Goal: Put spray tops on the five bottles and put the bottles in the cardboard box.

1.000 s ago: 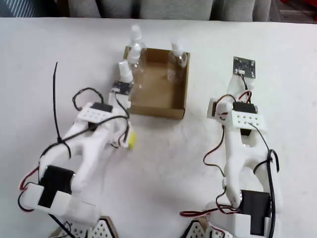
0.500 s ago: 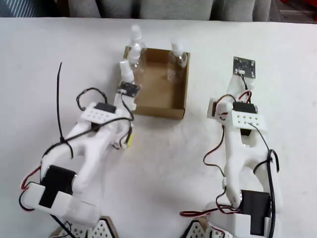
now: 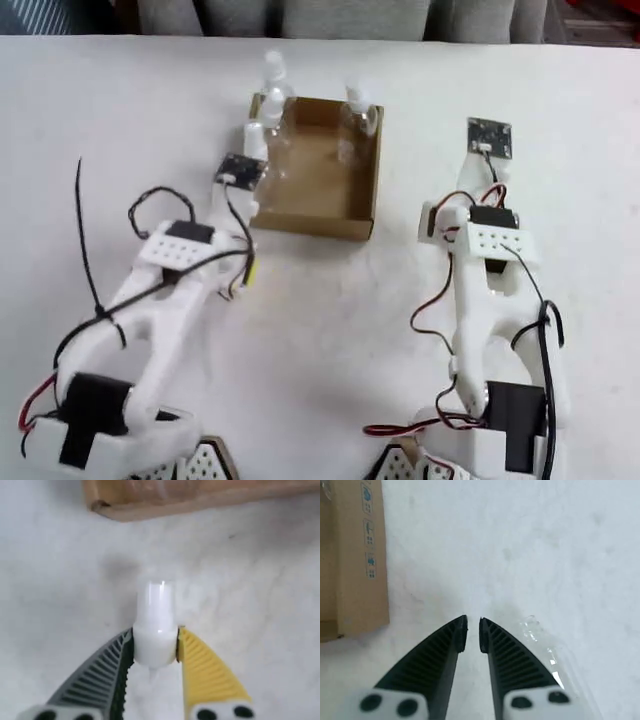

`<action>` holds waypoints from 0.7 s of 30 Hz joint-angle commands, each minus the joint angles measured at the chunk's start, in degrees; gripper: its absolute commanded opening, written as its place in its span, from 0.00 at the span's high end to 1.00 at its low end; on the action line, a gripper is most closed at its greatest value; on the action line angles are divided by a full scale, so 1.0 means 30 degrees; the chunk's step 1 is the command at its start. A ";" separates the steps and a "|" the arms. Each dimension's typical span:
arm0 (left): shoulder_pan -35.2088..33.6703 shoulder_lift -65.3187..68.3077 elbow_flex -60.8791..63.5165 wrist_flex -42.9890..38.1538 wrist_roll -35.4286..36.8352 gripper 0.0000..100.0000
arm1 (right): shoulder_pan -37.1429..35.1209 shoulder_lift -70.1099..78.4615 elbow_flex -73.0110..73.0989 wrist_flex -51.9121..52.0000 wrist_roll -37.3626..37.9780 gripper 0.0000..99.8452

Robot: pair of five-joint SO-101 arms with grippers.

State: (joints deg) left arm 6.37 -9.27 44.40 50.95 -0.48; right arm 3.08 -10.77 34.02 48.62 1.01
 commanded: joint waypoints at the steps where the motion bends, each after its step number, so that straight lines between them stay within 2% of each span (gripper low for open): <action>1: -0.0864 -0.1714 0.0205 -0.1114 -0.0264 0.98 | -0.0249 -0.1978 -0.0791 0.2095 0.3311 0.98; 4: -0.1861 -0.1568 0.0205 -0.1201 -0.0264 0.98 | -0.0190 -0.2974 -0.2286 0.4996 0.3810 0.98; 10: -0.4147 -0.1128 0.0293 -0.1172 -0.0293 0.98 | -0.0484 -0.3150 -0.4630 1.0242 0.7150 0.98; 16: -0.5729 -0.0249 0.0352 -0.1172 -0.0322 0.98 | 0.0278 -0.2886 -0.4659 1.1678 0.7238 0.98; 21: -0.6168 0.0278 0.0205 -0.1172 -0.0322 0.98 | 0.0484 -0.2799 -0.4777 1.1179 0.7238 0.96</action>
State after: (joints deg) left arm -11.03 -8.57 45.71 48.66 -0.84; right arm 4.22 -18.24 22.86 82.99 22.02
